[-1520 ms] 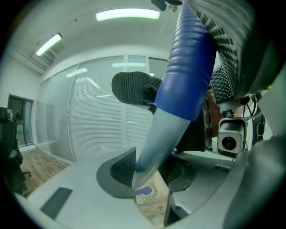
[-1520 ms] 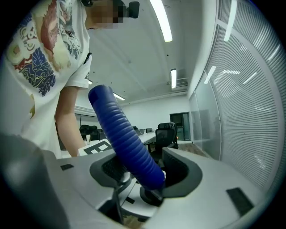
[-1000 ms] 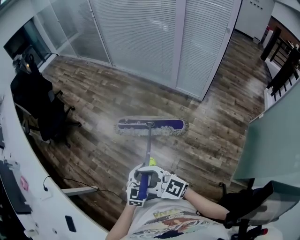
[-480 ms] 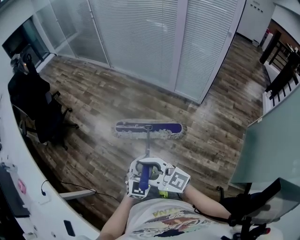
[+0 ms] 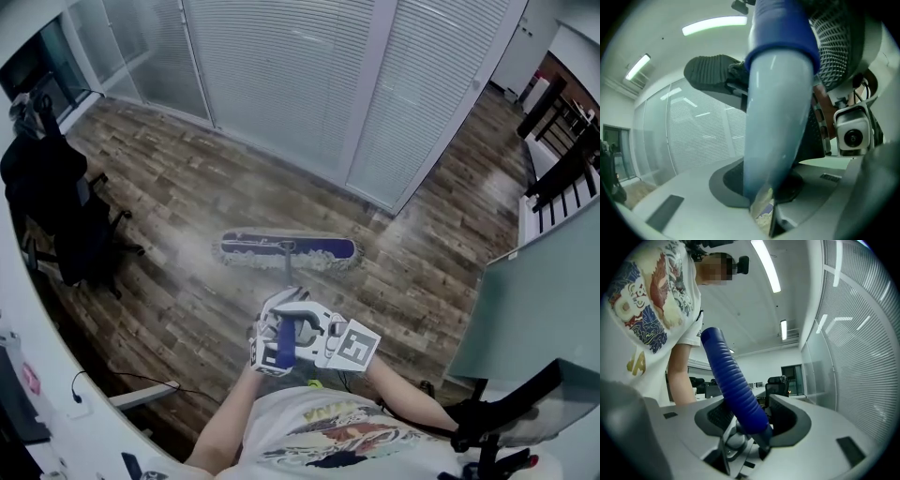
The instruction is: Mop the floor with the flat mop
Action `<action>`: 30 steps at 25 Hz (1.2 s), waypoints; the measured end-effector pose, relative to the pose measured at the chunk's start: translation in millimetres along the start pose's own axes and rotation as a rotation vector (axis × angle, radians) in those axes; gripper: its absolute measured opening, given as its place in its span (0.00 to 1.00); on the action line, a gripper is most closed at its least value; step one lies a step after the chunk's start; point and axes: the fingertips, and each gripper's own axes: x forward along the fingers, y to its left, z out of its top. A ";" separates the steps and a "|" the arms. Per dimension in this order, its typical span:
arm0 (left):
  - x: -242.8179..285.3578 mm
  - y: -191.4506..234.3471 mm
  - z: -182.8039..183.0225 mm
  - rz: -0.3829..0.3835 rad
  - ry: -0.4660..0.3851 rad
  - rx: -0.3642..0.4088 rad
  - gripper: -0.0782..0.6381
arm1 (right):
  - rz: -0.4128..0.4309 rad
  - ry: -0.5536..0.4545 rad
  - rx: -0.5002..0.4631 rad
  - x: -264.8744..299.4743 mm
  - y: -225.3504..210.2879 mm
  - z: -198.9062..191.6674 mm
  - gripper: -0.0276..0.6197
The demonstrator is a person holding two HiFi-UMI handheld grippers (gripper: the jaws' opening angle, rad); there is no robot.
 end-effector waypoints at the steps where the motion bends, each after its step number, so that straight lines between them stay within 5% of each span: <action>1: 9.6 15.4 3.6 0.005 -0.010 0.014 0.20 | -0.011 -0.023 0.002 6.6 -17.9 6.1 0.39; 11: 65.2 117.6 5.0 -0.063 -0.068 0.016 0.20 | -0.011 -0.065 0.036 56.7 -141.0 29.8 0.37; 18: 91.2 149.6 -4.4 -0.016 -0.069 -0.030 0.20 | 0.001 -0.029 0.054 70.5 -170.8 18.7 0.37; 27: 131.5 156.0 -11.9 -0.062 -0.093 -0.048 0.20 | 0.011 -0.062 0.036 59.1 -203.3 14.3 0.37; 30: 147.6 165.2 -23.0 -0.083 -0.070 -0.034 0.20 | 0.017 -0.003 0.060 61.7 -218.2 -4.1 0.37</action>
